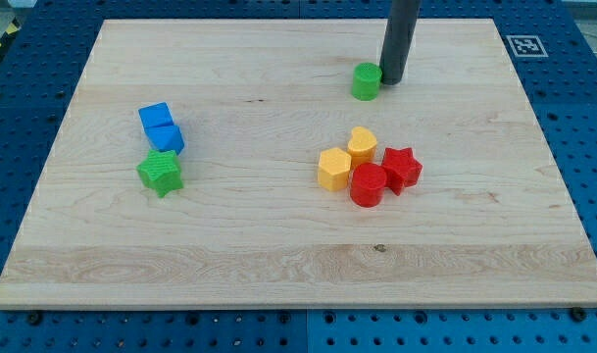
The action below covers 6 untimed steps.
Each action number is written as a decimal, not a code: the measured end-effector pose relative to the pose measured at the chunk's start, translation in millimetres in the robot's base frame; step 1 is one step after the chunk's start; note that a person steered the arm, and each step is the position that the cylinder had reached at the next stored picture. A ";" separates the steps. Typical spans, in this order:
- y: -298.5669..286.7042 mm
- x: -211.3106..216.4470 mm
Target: Move green circle to the parallel top of yellow hexagon
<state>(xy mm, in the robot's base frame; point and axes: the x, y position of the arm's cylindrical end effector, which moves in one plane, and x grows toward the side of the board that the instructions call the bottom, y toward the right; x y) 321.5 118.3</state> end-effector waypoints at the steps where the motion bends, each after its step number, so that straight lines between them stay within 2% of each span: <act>1: 0.0 16.4; 2: -2.3 32.1; 3: -23.8 28.6; 6: -37.0 7.8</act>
